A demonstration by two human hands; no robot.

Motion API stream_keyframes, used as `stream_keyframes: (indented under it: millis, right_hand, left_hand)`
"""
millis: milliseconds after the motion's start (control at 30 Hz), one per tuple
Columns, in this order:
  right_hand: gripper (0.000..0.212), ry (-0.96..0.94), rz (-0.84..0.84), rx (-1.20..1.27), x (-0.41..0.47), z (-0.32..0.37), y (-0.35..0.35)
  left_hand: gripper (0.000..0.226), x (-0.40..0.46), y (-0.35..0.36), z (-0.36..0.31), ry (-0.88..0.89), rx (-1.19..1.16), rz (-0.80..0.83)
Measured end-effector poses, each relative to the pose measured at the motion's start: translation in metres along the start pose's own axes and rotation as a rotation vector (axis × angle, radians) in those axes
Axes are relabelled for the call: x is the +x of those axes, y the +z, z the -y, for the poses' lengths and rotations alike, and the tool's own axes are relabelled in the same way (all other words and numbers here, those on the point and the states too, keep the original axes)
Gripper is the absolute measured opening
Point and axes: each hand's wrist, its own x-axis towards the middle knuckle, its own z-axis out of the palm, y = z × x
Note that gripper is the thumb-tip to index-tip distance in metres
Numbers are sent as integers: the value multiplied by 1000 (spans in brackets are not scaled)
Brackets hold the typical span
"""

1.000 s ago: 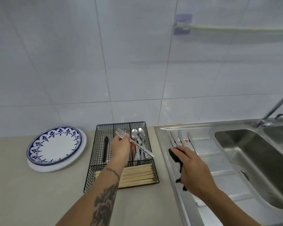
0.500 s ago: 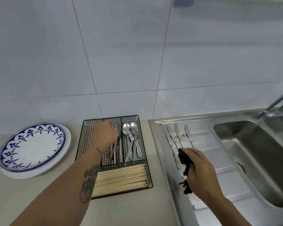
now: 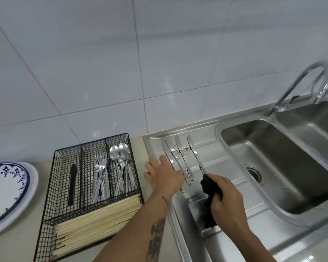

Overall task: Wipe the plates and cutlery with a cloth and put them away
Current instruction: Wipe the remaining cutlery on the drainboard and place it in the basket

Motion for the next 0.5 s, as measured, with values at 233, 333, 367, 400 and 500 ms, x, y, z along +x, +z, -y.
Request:
stream_keyframes:
  millis: [233,333,367,400,500]
  right_hand:
    - [67,54,11,52,-5,-10,-5]
    - [66,73,25,76,-8,-7,-5]
    - [66,70,27,84,-10,-5,-5]
    - [65,66,29,91,-12,-3,-6]
    - [64,71,43,97,-18,1,-8]
  left_hand:
    - [67,-6,11,8,-88,16,-33]
    - [63,-12,3,13,-105,-5,-16]
    - [60,-14,1,15,-107,-29,-8]
    - [57,-16,0,18,-111,-63,5]
    - [50,-23,-4,22,-136,-159,35]
